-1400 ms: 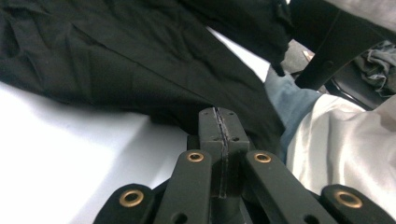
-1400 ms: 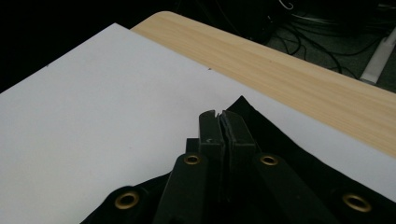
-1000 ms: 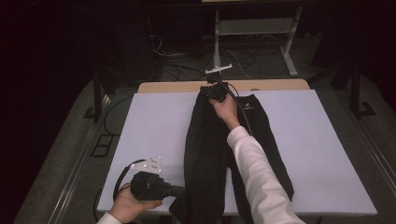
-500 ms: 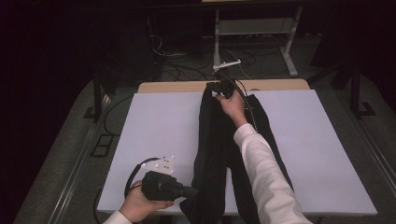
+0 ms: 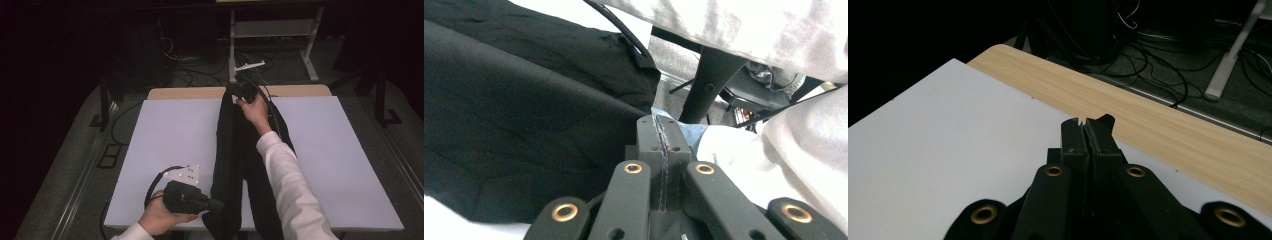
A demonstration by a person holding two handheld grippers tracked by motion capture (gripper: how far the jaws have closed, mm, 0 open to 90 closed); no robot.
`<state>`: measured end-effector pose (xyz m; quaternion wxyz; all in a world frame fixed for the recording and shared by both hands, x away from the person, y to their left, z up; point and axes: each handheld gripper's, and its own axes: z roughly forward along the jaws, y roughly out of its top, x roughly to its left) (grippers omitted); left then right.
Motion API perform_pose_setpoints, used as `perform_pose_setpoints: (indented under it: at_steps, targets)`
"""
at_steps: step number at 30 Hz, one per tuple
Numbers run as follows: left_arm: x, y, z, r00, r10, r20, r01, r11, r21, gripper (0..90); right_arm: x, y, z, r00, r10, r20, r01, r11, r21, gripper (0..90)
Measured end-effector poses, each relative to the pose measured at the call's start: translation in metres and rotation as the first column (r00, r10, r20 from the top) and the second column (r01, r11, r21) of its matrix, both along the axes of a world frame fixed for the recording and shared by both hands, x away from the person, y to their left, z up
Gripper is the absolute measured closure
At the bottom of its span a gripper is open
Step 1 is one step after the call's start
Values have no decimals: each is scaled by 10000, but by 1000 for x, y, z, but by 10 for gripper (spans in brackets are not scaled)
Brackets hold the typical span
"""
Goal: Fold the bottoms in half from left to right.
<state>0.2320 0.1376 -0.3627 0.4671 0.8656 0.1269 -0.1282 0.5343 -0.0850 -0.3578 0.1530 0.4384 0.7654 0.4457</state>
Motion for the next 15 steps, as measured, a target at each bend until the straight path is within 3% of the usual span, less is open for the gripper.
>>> perform_pose_setpoints:
  at_steps: [15]
  targets:
    - [3,-38,9,9981,-613,27,613,9981,41,892,-5,-28,2,9995,-300,-18,301,9993,206,866]
